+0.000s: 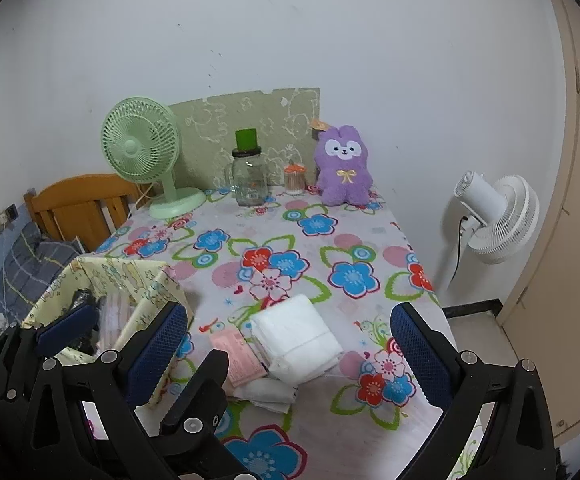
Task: Organize soft objects
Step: 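Withdraw both tools from the box toward the white cloths and pink packet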
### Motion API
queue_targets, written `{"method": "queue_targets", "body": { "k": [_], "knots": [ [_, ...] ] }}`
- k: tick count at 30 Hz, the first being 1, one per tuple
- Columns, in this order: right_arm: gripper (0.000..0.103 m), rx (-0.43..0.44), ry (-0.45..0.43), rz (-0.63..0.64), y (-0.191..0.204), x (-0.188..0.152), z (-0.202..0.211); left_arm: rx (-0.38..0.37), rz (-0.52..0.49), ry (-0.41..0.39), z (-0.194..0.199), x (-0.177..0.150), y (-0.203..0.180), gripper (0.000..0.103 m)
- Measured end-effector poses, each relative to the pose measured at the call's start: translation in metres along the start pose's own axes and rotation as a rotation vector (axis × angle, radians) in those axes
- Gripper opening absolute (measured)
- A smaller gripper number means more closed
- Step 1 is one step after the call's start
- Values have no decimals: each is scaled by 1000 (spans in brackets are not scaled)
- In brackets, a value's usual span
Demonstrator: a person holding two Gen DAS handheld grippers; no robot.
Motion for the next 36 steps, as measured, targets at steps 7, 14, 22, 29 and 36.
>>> {"method": "queue_targets", "body": {
  "k": [7, 14, 22, 29, 36],
  "knots": [
    [103, -21, 36, 0, -11, -18, -12, -1, 20, 46, -14, -20, -7, 103],
    [103, -34, 54, -18, -18, -38, -21, 21, -1, 56, -24, -37, -10, 103],
    [103, -41, 77, -42, -27, -58, -33, 14, 20, 92, -37, -56, -14, 103],
    [103, -32, 109, -44, -28, -74, -46, 17, 16, 123, -49, -71, -14, 102],
    [103, -26, 144, -45, -29, -85, -59, 16, 8, 160, -59, -81, -14, 101]
  ]
}}
Point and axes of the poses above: each gripper's, at about its wrist camera, not at the fingertips, and z roughly against the way its jaws point, y to its left, x to its top, the point moved 8 cm from there along -z, roughly the way its jaws point
